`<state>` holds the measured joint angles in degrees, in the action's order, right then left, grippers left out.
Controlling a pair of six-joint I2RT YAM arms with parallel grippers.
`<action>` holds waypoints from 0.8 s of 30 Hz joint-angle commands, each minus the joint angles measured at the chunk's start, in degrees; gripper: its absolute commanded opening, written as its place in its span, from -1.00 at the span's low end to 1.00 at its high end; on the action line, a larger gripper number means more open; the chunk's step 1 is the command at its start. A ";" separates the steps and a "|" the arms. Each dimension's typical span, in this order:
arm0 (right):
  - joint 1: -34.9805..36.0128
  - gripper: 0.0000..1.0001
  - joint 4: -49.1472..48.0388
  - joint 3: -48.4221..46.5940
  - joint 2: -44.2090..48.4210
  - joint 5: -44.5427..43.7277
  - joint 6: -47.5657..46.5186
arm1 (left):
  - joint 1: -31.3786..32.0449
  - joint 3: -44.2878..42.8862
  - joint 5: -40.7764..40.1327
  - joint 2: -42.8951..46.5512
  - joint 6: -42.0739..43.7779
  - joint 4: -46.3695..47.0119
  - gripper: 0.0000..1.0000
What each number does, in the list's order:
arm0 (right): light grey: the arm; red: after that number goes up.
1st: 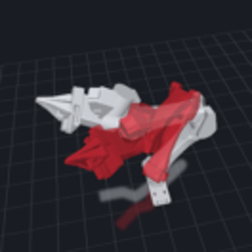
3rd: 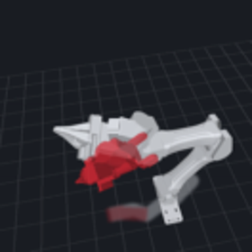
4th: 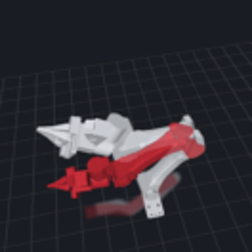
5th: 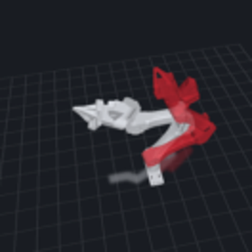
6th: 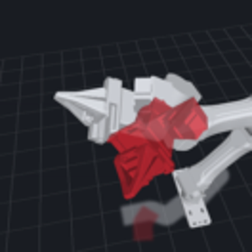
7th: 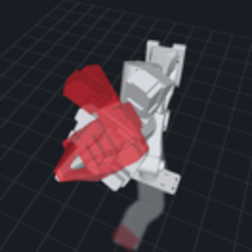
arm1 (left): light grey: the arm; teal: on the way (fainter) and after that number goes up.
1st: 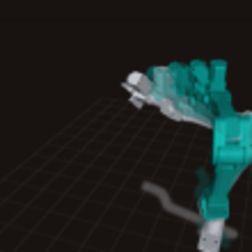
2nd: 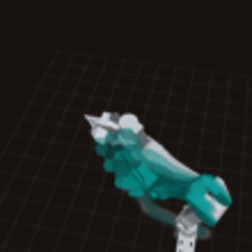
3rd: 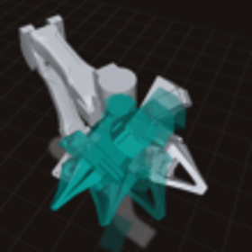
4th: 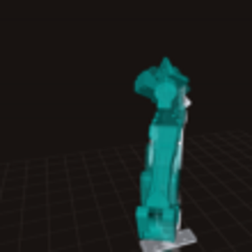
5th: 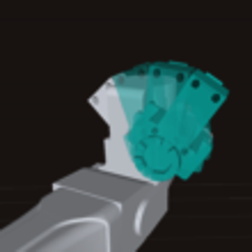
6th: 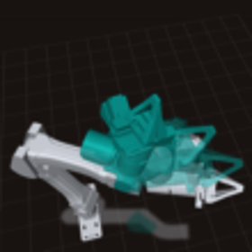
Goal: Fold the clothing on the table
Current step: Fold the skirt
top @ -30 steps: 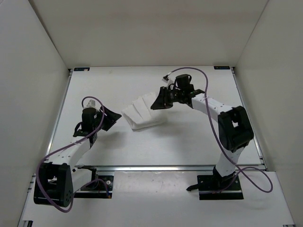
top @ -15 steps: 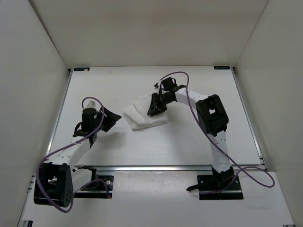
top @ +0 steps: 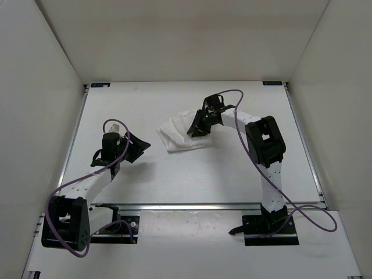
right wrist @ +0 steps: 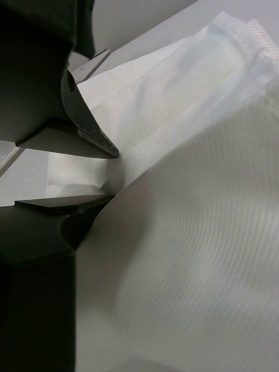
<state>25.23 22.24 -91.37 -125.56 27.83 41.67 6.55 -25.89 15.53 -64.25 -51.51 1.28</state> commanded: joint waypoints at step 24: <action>4.12 -0.44 -19.26 29.22 45.22 -25.43 -18.36 | 5.04 -13.93 8.74 6.40 23.54 -14.55 0.97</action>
<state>28.69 0.75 -66.30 -80.25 12.29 32.62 8.95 -39.18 29.04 -63.18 -34.13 -10.63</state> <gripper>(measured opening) 0.290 0.979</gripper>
